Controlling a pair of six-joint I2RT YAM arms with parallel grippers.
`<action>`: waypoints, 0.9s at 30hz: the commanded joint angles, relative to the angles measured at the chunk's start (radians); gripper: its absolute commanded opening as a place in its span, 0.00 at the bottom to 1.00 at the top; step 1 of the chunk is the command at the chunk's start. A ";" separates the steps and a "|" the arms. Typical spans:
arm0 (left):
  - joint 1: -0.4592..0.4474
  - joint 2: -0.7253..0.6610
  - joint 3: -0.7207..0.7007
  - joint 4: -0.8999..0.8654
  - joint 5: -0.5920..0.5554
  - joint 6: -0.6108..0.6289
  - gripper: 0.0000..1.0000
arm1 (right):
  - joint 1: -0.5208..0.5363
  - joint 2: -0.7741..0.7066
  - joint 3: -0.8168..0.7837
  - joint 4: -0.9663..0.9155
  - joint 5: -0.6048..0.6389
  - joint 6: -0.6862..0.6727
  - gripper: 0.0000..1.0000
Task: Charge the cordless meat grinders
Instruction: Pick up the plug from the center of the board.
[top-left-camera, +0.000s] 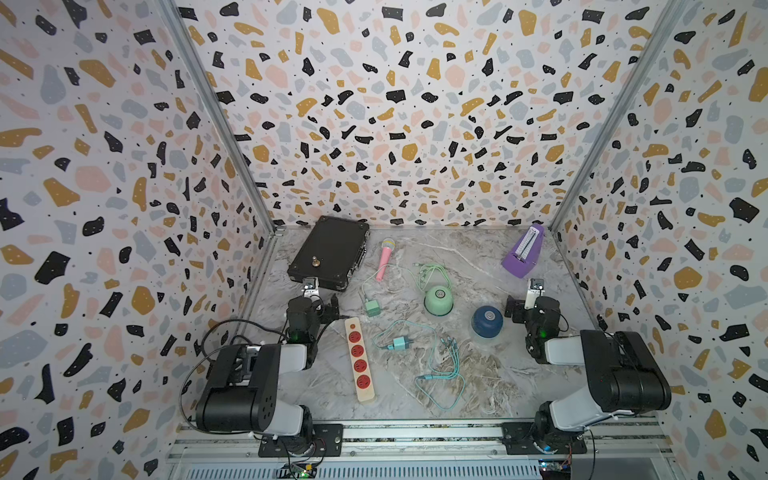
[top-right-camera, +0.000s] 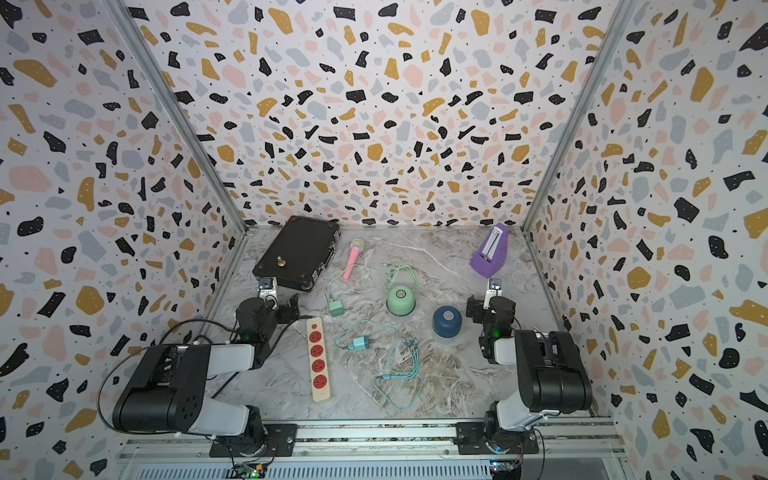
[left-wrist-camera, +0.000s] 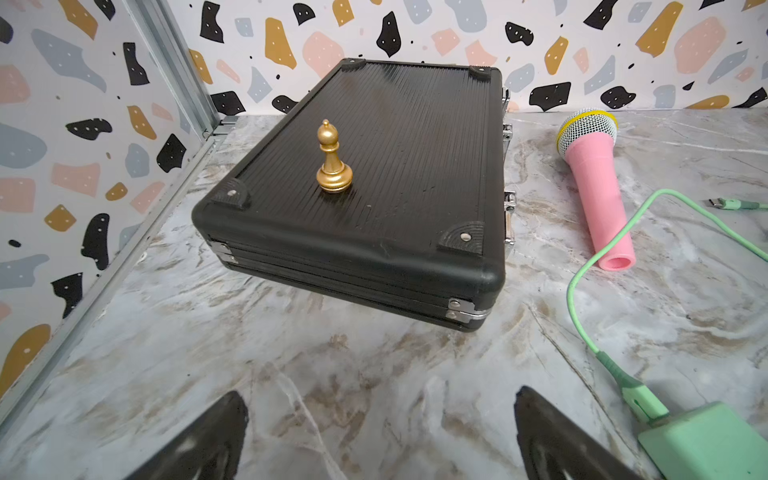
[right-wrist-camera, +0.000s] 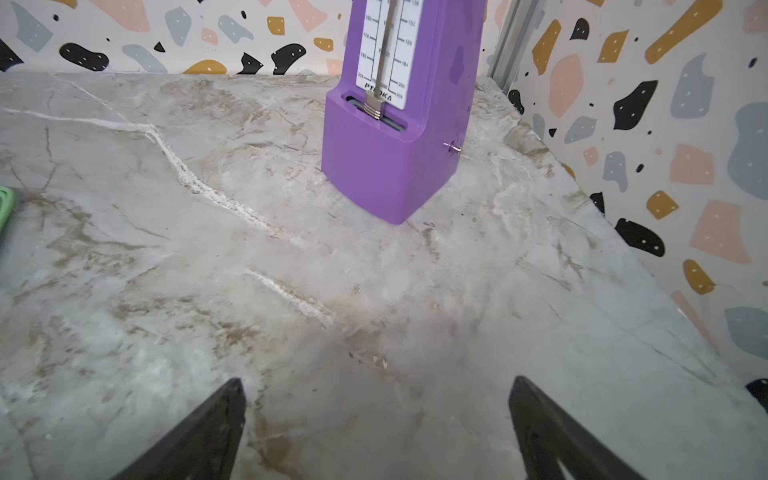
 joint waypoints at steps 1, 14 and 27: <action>0.004 -0.010 -0.007 0.041 0.006 0.002 0.99 | 0.003 -0.015 0.006 0.010 -0.002 0.002 1.00; 0.004 -0.009 -0.005 0.040 0.006 0.003 0.99 | 0.003 -0.014 0.008 0.007 -0.003 0.002 1.00; 0.004 -0.012 -0.005 0.039 0.014 0.002 0.99 | 0.002 -0.029 0.000 0.015 0.023 0.013 0.98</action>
